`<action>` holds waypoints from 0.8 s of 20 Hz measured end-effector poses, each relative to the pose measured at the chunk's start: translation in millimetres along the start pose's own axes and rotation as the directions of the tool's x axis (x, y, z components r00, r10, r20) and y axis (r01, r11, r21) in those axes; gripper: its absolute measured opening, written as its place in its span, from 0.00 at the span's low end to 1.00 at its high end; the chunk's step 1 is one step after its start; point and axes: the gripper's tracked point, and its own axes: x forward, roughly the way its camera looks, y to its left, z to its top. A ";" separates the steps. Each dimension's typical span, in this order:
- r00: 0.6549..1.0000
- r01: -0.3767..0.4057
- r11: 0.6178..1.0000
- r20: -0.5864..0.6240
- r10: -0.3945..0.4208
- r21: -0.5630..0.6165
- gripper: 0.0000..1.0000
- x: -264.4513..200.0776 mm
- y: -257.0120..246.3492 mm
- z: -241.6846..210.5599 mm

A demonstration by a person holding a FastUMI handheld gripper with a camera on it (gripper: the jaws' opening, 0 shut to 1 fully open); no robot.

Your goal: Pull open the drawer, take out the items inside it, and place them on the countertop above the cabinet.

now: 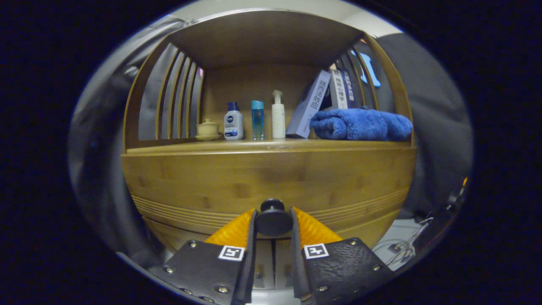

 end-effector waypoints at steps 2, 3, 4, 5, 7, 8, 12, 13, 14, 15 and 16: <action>1.000 -0.001 1.000 -0.016 0.001 -0.005 0.37 -11.4 -1.5 -3.0; 1.000 0.008 1.000 -0.028 -0.008 -0.017 0.37 -18.1 -2.4 -5.7; 0.998 -0.014 1.000 -0.053 0.013 -0.025 0.37 -24.5 2.4 -13.8; 0.998 -0.039 0.999 -0.055 0.037 -0.036 0.28 -35.1 8.2 -14.6; 1.000 -0.008 0.988 0.026 0.012 -0.153 0.18 -58.4 11.0 1.6; 0.996 0.036 0.978 0.091 -0.017 -0.206 0.18 -61.4 4.3 13.9; 0.991 0.032 0.973 0.133 -0.001 -0.230 0.42 -59.8 6.2 24.4; 0.993 0.039 0.977 0.116 -0.014 -0.209 0.54 -56.4 2.6 21.1; 0.993 0.042 0.981 0.116 -0.020 -0.190 0.66 -53.7 3.2 21.7; 0.992 0.046 0.984 0.120 -0.025 -0.172 0.68 -50.9 3.6 23.5; 0.993 0.060 0.987 0.114 -0.043 -0.152 0.69 -45.3 1.4 22.7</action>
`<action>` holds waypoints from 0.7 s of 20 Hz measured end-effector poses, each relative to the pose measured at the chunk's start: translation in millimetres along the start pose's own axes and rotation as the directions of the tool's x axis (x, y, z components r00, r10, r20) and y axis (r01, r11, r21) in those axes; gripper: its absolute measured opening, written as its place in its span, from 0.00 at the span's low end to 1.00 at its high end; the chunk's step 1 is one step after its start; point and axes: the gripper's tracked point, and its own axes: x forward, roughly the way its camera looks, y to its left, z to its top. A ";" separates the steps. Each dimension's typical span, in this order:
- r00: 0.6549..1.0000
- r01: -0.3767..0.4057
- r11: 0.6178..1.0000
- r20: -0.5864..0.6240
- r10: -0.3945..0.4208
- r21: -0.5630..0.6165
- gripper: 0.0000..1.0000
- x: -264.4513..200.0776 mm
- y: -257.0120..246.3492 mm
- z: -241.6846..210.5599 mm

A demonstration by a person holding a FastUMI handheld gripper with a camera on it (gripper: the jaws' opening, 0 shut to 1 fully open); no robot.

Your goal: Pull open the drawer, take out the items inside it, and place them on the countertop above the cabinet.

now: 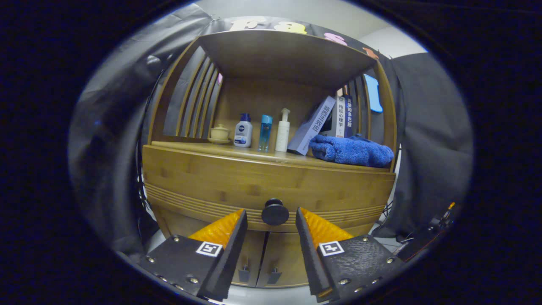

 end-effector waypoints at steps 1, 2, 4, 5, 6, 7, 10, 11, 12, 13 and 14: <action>1.000 0.002 1.000 -0.008 -0.002 0.014 0.68 5.9 2.4 -1.3; 1.000 0.003 1.000 -0.013 -0.003 -0.001 0.68 13.8 3.6 -0.3; 0.998 0.049 0.999 -0.037 -0.049 -0.018 0.68 25.8 -6.0 -7.3; 0.998 0.037 0.999 -0.056 -0.038 -0.020 0.68 38.1 -3.9 -15.1; 0.996 0.005 1.000 -0.092 -0.006 -0.008 0.68 44.7 2.7 -25.0; 0.994 -0.016 1.000 -0.112 0.017 0.011 0.68 47.0 7.7 -31.9; 0.998 -0.041 0.999 -0.058 0.041 -0.008 0.62 54.3 1.4 -27.0; 0.997 -0.052 0.998 -0.060 0.053 0.019 0.60 52.0 2.8 -27.9; 0.995 -0.063 0.997 -0.075 0.067 0.048 0.57 49.5 3.6 -29.2; 0.994 -0.072 0.994 -0.072 0.078 0.079 0.55 49.8 3.7 -25.7; 0.994 -0.082 0.992 -0.069 0.088 0.097 0.52 47.7 5.1 -22.4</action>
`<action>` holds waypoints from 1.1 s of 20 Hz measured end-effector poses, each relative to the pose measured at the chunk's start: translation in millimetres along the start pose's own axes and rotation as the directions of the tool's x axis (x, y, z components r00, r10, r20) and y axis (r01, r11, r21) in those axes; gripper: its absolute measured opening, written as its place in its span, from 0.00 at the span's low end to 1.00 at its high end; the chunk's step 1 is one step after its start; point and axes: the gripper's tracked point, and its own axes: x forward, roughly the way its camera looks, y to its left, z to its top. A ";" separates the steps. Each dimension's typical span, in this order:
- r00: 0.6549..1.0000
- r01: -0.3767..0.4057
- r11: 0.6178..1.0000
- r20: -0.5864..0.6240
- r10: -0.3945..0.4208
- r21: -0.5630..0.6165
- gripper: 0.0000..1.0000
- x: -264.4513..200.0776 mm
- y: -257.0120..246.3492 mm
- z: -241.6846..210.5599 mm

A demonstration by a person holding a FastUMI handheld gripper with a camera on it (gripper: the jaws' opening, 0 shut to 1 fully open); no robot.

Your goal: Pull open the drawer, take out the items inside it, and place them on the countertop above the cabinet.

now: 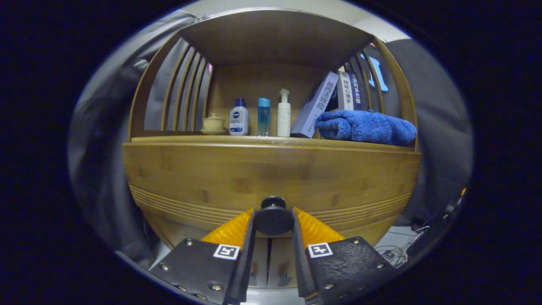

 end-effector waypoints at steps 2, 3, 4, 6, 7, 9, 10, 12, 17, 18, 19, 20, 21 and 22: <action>1.000 -0.019 1.000 0.014 0.019 0.002 0.48 -0.2 1.7 4.6; 1.000 -0.020 1.000 0.020 0.020 -0.001 0.48 1.0 2.4 5.2; 1.000 -0.023 1.000 0.021 0.023 0.001 0.49 3.8 3.0 6.2; 1.000 -0.027 1.000 0.012 0.027 0.012 0.46 -7.7 1.0 4.0; 0.999 -0.042 0.998 -0.025 0.043 0.041 0.42 5.7 1.3 2.2; 0.997 -0.059 0.995 -0.049 0.063 0.076 0.38 4.6 1.3 0.6; 0.998 -0.039 0.996 -0.036 0.043 0.083 0.38 3.9 -1.7 2.4; 0.999 -0.006 0.999 -0.033 0.007 0.048 0.29 -6.7 -3.2 1.6; 0.999 -0.012 0.999 -0.050 0.015 0.050 0.29 -46.4 0.4 -3.3; 0.998 -0.022 0.999 -0.058 0.024 0.034 0.29 -53.8 0.7 -4.3; 0.997 -0.037 0.999 -0.066 0.038 0.026 0.29 -60.3 1.9 -5.4; 0.995 -0.054 0.998 -0.077 0.057 0.031 0.29 -67.4 2.7 -6.7; 0.994 -0.066 0.997 -0.082 0.070 0.044 0.29 -73.8 2.8 -7.1; 0.994 -0.071 0.996 -0.083 0.075 0.054 0.29 -80.3 2.7 -7.3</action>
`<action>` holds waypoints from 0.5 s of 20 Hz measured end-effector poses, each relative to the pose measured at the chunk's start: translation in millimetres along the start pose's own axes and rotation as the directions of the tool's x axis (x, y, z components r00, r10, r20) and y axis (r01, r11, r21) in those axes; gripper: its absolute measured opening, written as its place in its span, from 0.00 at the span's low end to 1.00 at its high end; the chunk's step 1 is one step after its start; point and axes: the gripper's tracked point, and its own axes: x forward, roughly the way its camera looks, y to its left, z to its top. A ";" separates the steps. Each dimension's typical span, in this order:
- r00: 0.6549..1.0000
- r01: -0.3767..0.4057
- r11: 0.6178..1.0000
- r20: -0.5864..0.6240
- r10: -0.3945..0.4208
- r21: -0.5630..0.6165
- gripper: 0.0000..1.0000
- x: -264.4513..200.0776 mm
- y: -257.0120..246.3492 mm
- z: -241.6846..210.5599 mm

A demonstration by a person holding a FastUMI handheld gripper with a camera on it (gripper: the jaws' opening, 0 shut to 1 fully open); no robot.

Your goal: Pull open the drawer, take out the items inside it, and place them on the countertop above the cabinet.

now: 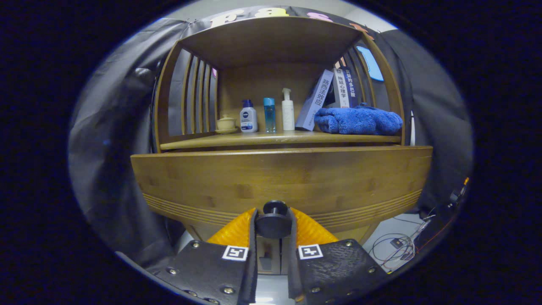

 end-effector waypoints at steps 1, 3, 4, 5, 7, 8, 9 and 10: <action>1.000 0.000 1.000 -0.003 0.000 -0.005 0.29 -6.5 -0.3 -1.7; 1.000 0.007 1.000 -0.007 -0.007 -0.018 0.29 -19.6 0.3 -5.8; 1.000 0.008 1.000 -0.011 -0.008 -0.011 0.29 -26.8 0.4 -8.8; 1.000 0.006 1.000 -0.023 -0.006 -0.007 0.29 -33.1 0.7 -13.7; 1.000 0.004 1.000 -0.023 -0.003 0.012 0.30 -50.6 2.0 -17.5; 1.000 0.002 1.000 -0.027 -0.002 -0.002 0.29 -59.4 2.5 -21.0; 1.000 -0.002 1.000 -0.021 0.002 -0.006 0.29 -65.3 4.1 -21.6; 0.999 -0.003 1.000 -0.035 0.002 -0.009 0.29 -71.4 4.1 -25.6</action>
